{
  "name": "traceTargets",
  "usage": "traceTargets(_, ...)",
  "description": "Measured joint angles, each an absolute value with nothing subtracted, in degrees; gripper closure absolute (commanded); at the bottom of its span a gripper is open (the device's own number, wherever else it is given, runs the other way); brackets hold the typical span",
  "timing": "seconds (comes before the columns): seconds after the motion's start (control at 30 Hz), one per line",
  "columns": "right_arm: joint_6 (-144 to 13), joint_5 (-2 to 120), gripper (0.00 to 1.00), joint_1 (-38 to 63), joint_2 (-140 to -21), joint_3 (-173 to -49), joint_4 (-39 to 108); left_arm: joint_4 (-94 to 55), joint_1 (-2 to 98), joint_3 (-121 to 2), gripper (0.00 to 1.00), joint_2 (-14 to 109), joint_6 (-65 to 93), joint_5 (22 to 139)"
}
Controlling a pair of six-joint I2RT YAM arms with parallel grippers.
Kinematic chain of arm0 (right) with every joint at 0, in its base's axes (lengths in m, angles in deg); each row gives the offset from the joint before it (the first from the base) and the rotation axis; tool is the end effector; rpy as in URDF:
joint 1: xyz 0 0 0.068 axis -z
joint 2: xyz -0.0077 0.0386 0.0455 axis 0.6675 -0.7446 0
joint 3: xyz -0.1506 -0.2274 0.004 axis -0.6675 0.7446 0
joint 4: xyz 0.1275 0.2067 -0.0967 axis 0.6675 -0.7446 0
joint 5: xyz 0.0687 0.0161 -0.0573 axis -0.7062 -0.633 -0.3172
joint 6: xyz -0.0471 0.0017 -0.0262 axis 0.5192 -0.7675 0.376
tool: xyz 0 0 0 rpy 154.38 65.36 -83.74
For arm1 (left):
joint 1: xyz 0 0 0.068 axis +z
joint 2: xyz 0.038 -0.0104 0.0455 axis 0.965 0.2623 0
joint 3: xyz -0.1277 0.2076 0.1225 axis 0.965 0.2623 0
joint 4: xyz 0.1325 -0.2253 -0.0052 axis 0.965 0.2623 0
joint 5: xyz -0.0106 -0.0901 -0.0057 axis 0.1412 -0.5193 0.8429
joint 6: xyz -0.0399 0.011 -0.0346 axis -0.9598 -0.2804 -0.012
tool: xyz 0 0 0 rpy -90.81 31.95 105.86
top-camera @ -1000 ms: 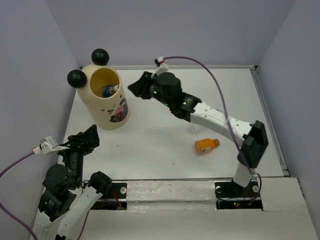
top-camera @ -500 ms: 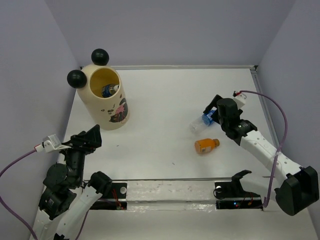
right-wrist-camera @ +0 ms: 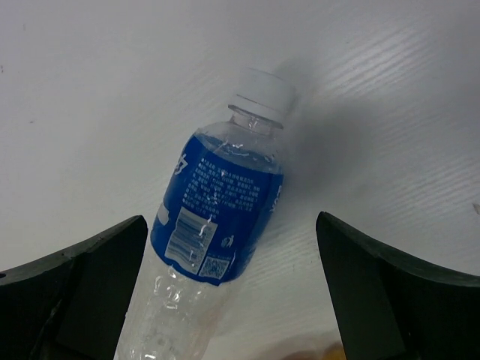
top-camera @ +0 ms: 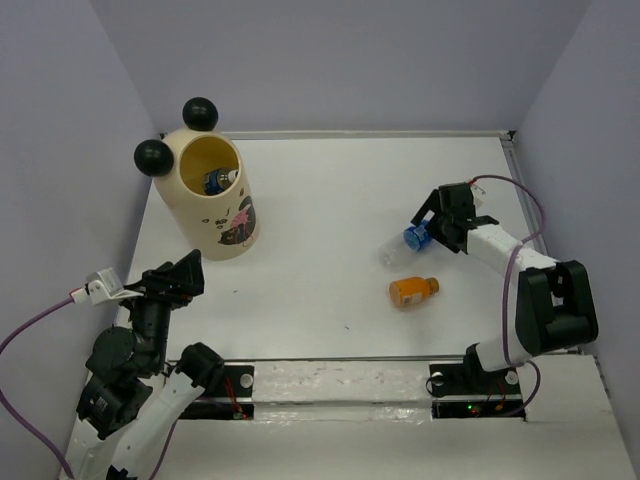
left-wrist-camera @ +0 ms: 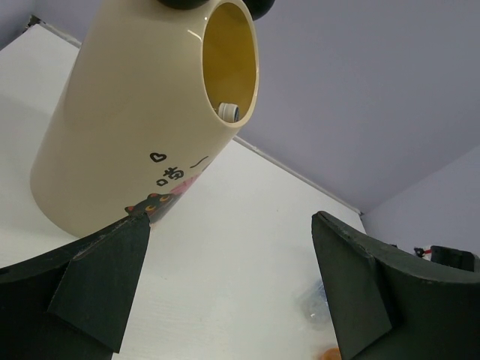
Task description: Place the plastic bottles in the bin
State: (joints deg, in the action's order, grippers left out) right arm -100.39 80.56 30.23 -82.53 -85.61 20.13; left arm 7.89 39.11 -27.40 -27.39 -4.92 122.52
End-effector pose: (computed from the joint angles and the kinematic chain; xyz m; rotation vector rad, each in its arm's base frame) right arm 0.2952 0.0522 0.2106 0.7237 2.2740 0.1469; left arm 0.0165 0.0127 0.3434 -0.4457 1.3137 -0.5784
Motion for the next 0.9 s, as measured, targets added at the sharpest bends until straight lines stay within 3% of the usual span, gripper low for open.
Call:
traceTargets(0.2, -101.38, 74.96, 0.2, 31.31, -90.92, -86.59, 25.49, 7.84, 39.11, -27.4, 0.01, -27.39, -4.85, 122.41)
traceTargets(0.3, -103.02, 72.78, 0.36, 31.31, -93.41, -87.1, 28.26, 7.84, 39.11, -27.4, 0.01, -27.39, -4.79, 122.39)
traceTargets(0.33, -103.58, 72.16, 0.45, 31.31, -93.59, -87.23, 29.16, 7.82, 39.11, -27.4, 0.01, -27.39, -4.77, 122.39)
traceTargets(0.43, -104.94, 71.16, 0.57, 31.31, -93.65, -87.45, 31.48, 7.8, 39.11, -27.4, 0.01, -27.39, -4.74, 122.39)
traceTargets(0.7, -107.65, 70.33, 0.59, 28.31, -90.7, -87.58, 39.78, 7.71, 39.11, -27.4, 0.01, -27.39, -4.68, 122.39)
traceTargets(0.9, -101.68, 78.7, 0.59, 10.65, -86.81, -99.69, 43.94, 7.49, 39.11, -27.4, 0.01, -27.39, -4.44, 122.35)
